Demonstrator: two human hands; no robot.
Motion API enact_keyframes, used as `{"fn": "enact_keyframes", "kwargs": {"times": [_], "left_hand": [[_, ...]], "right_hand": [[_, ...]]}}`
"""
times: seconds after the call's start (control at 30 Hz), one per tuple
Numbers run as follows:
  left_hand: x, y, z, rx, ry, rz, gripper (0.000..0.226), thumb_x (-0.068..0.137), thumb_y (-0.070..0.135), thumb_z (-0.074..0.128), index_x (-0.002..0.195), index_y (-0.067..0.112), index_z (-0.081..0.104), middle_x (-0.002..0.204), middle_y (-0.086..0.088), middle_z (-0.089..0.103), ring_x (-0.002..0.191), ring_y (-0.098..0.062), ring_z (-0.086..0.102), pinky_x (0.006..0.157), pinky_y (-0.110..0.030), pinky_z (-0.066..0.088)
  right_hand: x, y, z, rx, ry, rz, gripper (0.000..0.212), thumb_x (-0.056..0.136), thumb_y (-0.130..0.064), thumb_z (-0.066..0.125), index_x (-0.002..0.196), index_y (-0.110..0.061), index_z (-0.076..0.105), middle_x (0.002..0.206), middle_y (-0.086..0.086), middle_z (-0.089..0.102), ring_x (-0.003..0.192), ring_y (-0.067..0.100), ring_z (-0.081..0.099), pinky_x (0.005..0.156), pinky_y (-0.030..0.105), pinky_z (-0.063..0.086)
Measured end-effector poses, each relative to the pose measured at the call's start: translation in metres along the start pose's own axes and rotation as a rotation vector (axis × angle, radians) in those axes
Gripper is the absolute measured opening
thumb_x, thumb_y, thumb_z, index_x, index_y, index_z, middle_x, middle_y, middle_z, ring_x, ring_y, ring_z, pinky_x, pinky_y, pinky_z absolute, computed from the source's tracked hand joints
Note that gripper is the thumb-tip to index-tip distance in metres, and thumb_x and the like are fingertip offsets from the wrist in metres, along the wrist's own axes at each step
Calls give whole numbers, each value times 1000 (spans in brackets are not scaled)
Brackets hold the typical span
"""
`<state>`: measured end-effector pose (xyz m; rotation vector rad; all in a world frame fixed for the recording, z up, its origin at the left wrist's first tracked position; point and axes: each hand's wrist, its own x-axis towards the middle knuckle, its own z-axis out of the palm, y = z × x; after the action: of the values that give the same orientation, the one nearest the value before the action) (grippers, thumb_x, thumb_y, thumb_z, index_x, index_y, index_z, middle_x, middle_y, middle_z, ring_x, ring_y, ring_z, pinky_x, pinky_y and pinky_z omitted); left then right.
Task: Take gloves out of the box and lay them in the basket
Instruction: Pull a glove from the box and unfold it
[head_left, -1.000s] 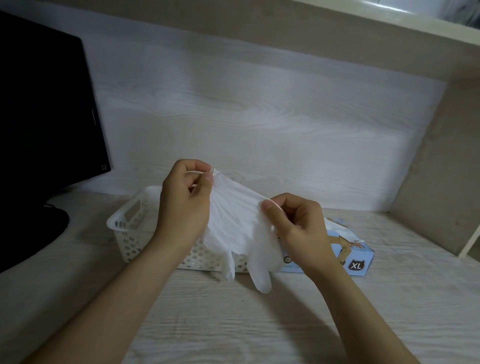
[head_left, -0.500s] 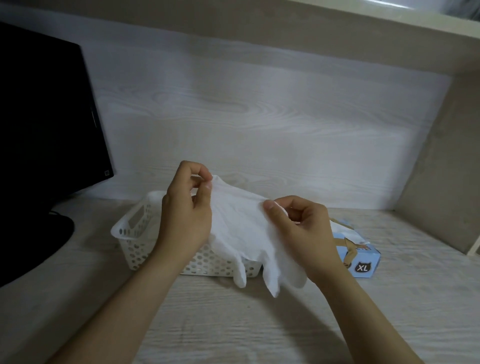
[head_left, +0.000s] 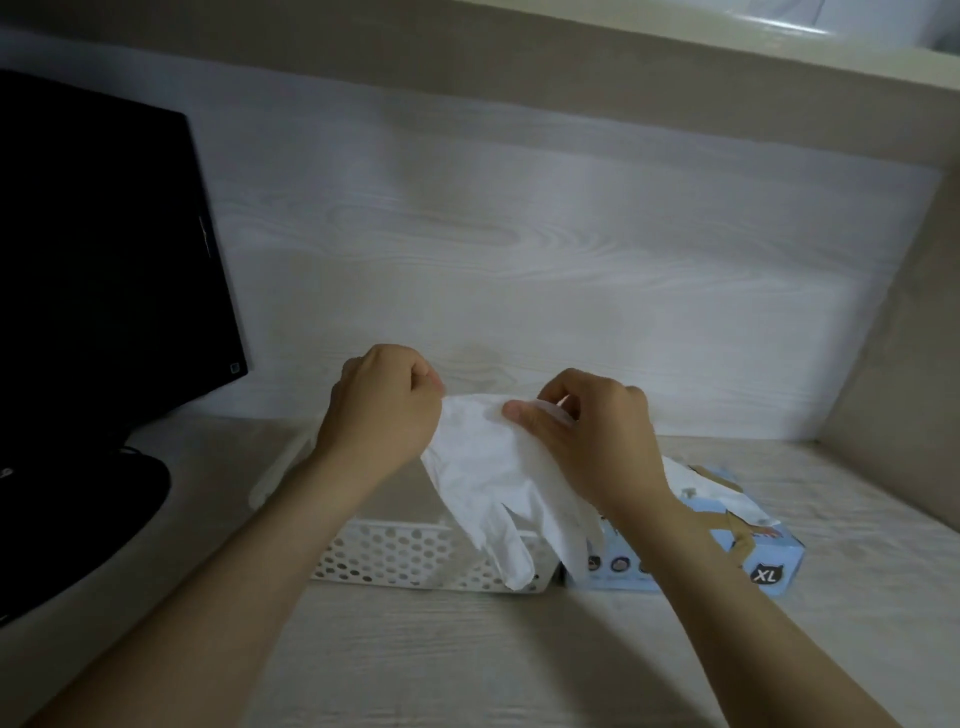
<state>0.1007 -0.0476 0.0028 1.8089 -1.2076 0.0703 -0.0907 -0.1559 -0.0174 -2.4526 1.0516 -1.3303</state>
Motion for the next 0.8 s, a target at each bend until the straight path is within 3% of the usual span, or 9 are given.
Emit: {"fn": "enact_keyframes", "kwargs": {"times": [0.07,0.13,0.27,0.37,0.5,0.7,0.8], "left_hand": [[7,0,-2,80,-61,-25,18,75,19,44,58,11,44,61,5,45,60,-21,45,58,-32,40],[11,-2,-4,152,-142,-29,24,75,24,49,58,16,35,55,-1,38,53,-24,43,53,-30,37],[20,-9,-8,239,-365,-69,24,82,17,57,63,3,61,56,-9,66,55,-31,69,53,-34,58],[26,-19,-13,262,-581,-144,21,90,6,54,89,-1,74,78,-20,75,63,-29,77,57,-40,65],[29,-35,-15,435,-766,-201,23,100,1,56,121,-2,65,111,-26,68,86,-38,78,73,-46,66],[28,-50,-7,486,-751,-232,28,103,0,54,130,9,55,135,-14,43,81,-33,75,75,-47,66],[28,-52,-3,671,-763,-189,34,100,-4,57,132,9,55,149,-13,28,99,-35,66,75,-44,64]], "right_hand": [[12,-1,9,13,-103,10,40,81,-70,75,77,-32,66,64,-11,65,72,11,62,65,37,55],[21,-2,21,7,-201,-4,40,79,-69,78,75,-31,67,68,-10,67,77,15,64,66,42,59],[30,-7,36,-23,-387,-55,41,78,-64,83,77,-25,70,66,-8,65,68,11,61,59,38,54],[35,-12,46,-67,-546,-75,41,79,-62,84,83,-23,71,70,-8,62,66,9,58,62,34,51],[40,-8,61,-101,-683,-49,35,81,-54,86,91,-23,73,79,-5,67,73,12,64,67,35,56],[43,-4,61,-115,-652,-69,28,82,-40,90,102,-26,75,89,-6,69,80,12,67,72,30,58],[43,-6,60,-110,-588,-96,31,84,-33,90,108,-27,71,96,-4,69,86,14,67,76,31,57]]}}
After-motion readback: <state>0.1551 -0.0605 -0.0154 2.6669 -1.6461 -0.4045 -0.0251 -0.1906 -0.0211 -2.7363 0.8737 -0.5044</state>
